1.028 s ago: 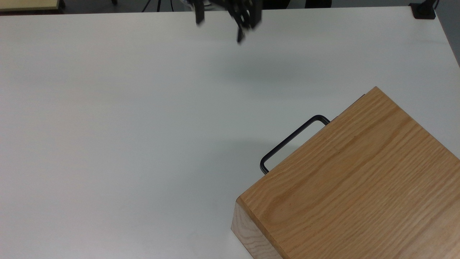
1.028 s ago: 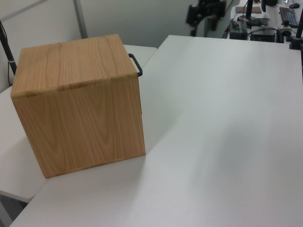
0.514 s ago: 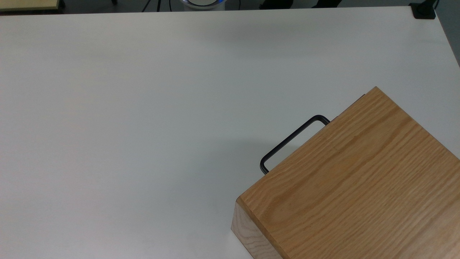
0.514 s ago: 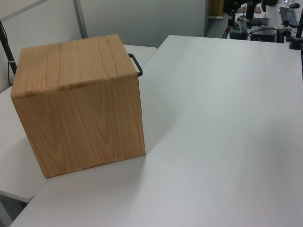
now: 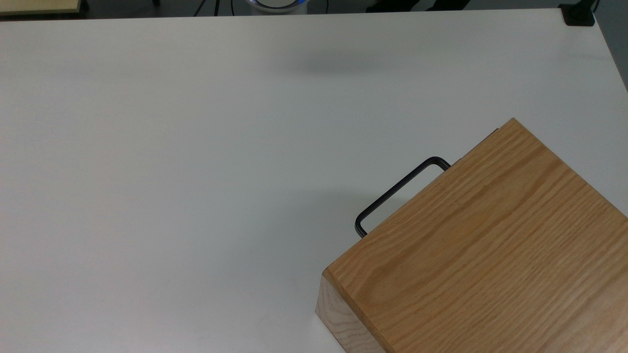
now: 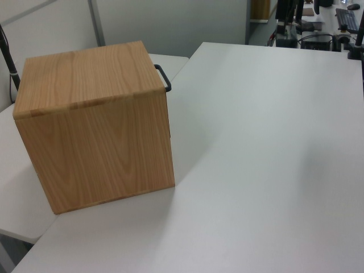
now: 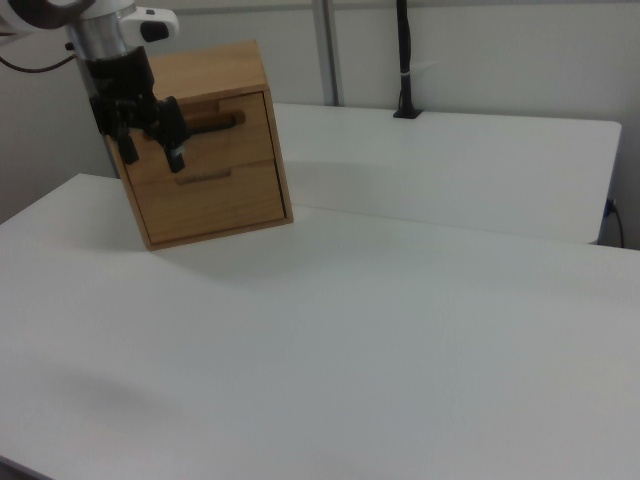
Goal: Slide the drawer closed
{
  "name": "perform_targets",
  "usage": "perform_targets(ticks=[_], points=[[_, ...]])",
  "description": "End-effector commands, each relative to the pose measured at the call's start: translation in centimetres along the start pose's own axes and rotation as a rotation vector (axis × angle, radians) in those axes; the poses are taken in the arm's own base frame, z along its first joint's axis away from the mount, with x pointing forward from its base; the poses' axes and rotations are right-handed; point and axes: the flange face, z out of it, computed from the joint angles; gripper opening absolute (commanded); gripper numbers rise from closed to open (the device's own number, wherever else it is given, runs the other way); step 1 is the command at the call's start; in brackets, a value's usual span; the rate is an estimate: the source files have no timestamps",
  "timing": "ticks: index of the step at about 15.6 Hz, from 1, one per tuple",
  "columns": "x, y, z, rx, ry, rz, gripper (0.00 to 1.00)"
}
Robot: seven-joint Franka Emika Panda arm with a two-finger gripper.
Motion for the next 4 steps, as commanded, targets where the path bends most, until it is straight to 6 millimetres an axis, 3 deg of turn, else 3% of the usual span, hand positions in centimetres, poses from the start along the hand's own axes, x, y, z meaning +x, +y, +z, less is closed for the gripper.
perform_targets(ticks=[1, 4], points=[[0.03, -0.14, 0.22, 0.015, 0.013, -0.051, 1.00], [0.07, -0.23, 0.29, 0.015, 0.011, -0.045, 1.00]])
